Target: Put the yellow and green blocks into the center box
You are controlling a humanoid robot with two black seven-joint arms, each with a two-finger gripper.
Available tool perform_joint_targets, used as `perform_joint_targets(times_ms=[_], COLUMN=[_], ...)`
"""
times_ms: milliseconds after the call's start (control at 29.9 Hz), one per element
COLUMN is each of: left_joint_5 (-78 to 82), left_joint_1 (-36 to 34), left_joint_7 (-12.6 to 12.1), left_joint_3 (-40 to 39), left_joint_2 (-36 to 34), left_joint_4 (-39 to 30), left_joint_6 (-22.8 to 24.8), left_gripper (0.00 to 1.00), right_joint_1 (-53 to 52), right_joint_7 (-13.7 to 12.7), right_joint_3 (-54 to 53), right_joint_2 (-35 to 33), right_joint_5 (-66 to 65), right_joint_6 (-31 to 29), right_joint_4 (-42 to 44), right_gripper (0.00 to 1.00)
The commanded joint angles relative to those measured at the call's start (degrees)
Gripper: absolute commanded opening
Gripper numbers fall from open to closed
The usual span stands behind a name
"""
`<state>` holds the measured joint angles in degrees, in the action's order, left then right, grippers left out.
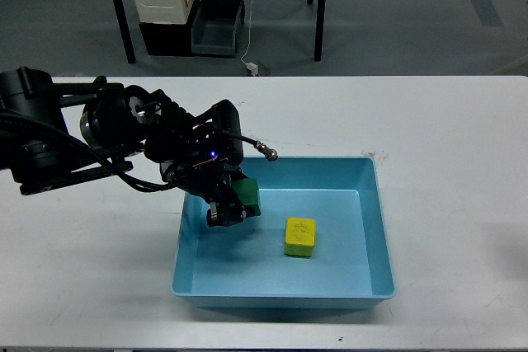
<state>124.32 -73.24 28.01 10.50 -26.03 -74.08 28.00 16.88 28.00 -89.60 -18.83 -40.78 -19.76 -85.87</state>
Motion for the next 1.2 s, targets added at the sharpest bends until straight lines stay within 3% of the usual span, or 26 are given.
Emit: perform_joint_targets(times_ms=[0, 100, 468, 601, 869, 969, 1169], left_joint_5=[0.7, 0.7, 0.0, -5.9, -33.6, -38.1, -52.7], left_joint_1=[2.0, 2.6, 3.9, 3.6, 4.7, 13.0, 34.7], left_joint_7=[0.0, 0.0, 0.0, 0.0, 0.0, 0.0, 0.0], left_joint_3=[0.1, 0.0, -0.7, -5.4, -18.3, -26.5, -52.6], left_joint_2=[0.0, 0.3, 0.7, 0.2, -0.6, -1.9, -0.8], left_joint_4=[0.2, 1.3, 2.6, 2.4, 1.8, 1.8, -2.2], left_joint_6=[0.0, 0.0, 0.0, 0.0, 0.0, 0.0, 0.0], left_gripper=[0.48, 0.62, 0.91, 0.96, 1.00, 1.00, 1.00], right_joint_1=[0.0, 0.0, 0.0, 0.0, -1.1, -2.9, -6.1], right_joint_7=[0.0, 0.0, 0.0, 0.0, 0.0, 0.0, -1.5], right_joint_3=[0.4, 0.3, 0.5, 0.5, 2.3, 2.2, 4.4], right_joint_2=[0.4, 0.4, 0.4, 0.4, 0.8, 1.3, 3.6], right_joint_5=[0.0, 0.0, 0.0, 0.0, 0.0, 0.2, 10.7], right_joint_6=[0.0, 0.0, 0.0, -0.4, -3.0, -8.2, -8.2], right_joint_4=[-0.1, -0.1, 0.0, -0.2, -1.0, -0.8, -0.6], right_gripper=[1.00, 1.00, 1.00, 1.00, 1.00, 1.00, 1.00])
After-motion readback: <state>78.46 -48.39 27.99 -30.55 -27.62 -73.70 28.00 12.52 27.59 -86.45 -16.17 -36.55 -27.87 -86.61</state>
